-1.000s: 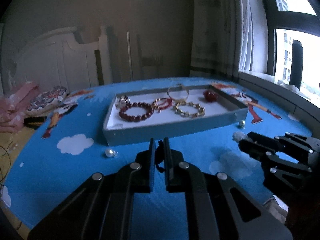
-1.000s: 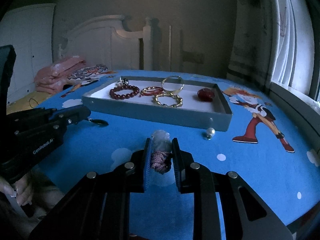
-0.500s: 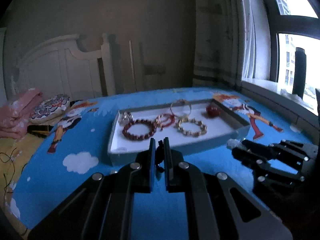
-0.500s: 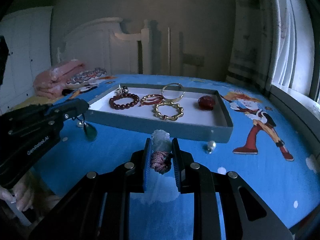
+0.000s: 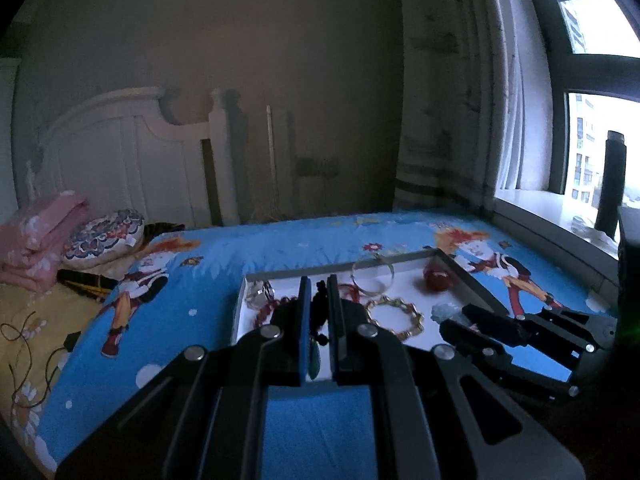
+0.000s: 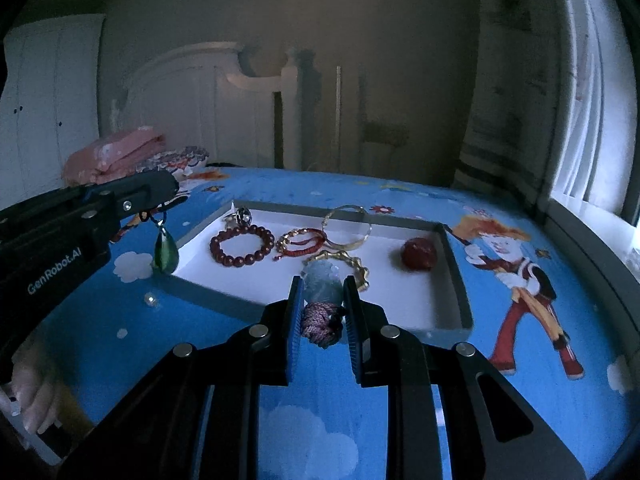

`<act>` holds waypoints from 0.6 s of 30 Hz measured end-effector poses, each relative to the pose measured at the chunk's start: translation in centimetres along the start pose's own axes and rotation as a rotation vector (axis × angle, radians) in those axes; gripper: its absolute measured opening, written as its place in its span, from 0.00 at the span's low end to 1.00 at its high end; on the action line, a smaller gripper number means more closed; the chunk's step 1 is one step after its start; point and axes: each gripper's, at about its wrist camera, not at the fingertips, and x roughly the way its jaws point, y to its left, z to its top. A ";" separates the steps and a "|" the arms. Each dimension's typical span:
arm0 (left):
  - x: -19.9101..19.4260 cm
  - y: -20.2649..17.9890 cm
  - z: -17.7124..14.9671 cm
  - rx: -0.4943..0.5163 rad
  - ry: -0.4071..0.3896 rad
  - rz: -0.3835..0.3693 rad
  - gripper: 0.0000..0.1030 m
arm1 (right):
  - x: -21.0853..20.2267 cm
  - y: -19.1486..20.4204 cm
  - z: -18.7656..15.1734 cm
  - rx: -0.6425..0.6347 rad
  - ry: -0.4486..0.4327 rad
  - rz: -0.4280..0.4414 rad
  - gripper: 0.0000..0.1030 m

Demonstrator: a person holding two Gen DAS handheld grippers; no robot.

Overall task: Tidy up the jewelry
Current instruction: 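Release the green pendant into the tray with the left tool while the right releases the tassel charm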

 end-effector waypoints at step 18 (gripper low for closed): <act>7.3 2.0 4.1 -0.035 0.038 0.065 0.07 | 4.2 -2.9 5.9 0.044 0.000 -0.031 0.21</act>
